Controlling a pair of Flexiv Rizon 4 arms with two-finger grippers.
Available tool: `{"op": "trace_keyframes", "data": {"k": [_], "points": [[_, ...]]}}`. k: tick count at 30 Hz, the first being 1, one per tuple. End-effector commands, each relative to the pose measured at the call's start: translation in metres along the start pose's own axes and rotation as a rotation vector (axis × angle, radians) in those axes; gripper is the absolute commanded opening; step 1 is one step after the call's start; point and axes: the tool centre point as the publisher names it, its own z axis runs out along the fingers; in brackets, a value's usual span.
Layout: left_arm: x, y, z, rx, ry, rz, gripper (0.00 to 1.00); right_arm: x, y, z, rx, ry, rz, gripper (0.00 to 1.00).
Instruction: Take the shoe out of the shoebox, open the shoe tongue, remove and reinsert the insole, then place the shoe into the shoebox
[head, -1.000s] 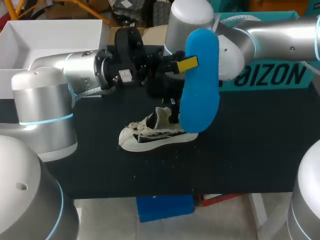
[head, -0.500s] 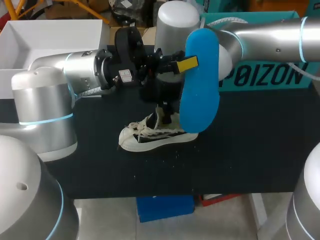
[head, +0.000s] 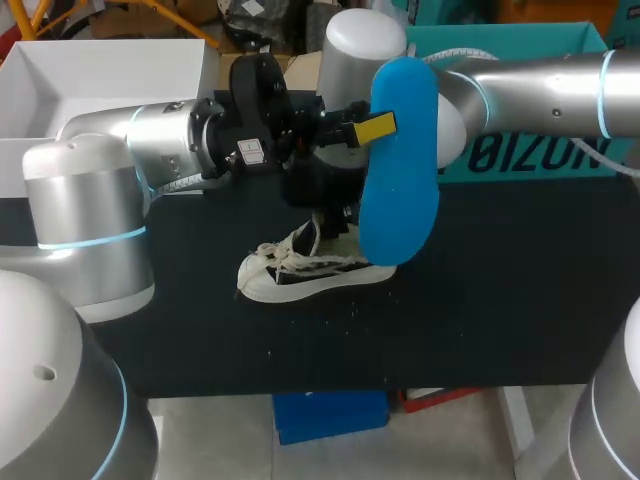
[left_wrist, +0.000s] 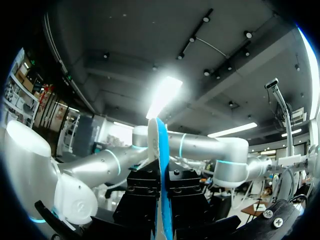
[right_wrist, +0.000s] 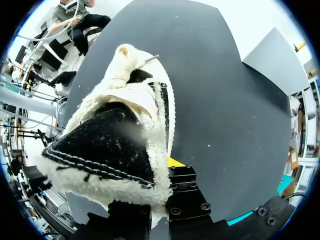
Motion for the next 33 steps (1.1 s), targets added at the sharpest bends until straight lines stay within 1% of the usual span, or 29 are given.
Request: {"op": "trace_keyframes", "data": {"k": [1,10,11,12,14,16,17,19,20,23,26,28,29,30,33], "points": [[0.000,0.001,0.000,0.001,0.002,0.001,0.00,0.000,0.000,0.000,0.002,0.000,0.001,0.00],[0.000,0.001,0.000,0.001,0.002,0.001,0.00,0.000,0.000,0.000,0.002,0.000,0.001,0.00],[0.000,0.001,0.000,0.001,0.002,0.001,0.00,0.000,-0.005,-0.005,0.040,-0.018,0.023,0.00],[0.000,0.001,0.000,0.001,0.002,0.001,0.00,0.000,-0.009,-0.015,0.052,-0.027,0.055,0.00],[0.000,0.001,0.000,0.001,0.002,0.001,0.00,-0.003,-0.016,-0.045,0.082,-0.069,0.160,0.00],[0.000,0.001,0.000,0.001,0.002,0.001,0.00,-0.005,-0.023,-0.079,0.059,-0.076,0.266,0.00],[0.000,0.001,0.000,0.001,0.002,0.001,0.00,-0.006,-0.028,-0.094,0.064,-0.085,0.324,0.00],[0.000,0.001,0.000,0.001,0.002,0.001,0.00,-0.009,-0.037,-0.122,0.051,-0.133,0.470,0.00],[0.000,0.001,0.000,0.001,0.002,0.001,0.00,-0.009,-0.041,-0.133,0.057,-0.173,0.535,0.00],[0.000,0.001,0.000,0.001,0.002,0.001,0.00,-0.009,-0.048,-0.160,0.018,-0.219,0.710,0.00],[0.000,0.001,0.000,0.001,0.002,0.001,0.00,-0.010,-0.049,-0.174,-0.036,-0.235,0.931,0.00],[0.000,0.001,0.000,0.001,0.002,0.001,0.00,-0.011,-0.050,-0.177,-0.060,-0.267,1.081,0.00],[0.000,0.001,0.000,0.001,0.002,0.001,0.00,-0.011,-0.050,-0.177,-0.079,-0.264,1.134,0.00],[0.000,0.001,0.000,0.001,0.002,0.001,0.00,-0.011,-0.049,-0.174,-0.079,-0.268,1.200,0.00],[0.000,0.001,0.000,0.001,0.002,0.001,0.00,-0.010,-0.042,-0.163,-0.091,-0.275,1.317,0.00]]}}
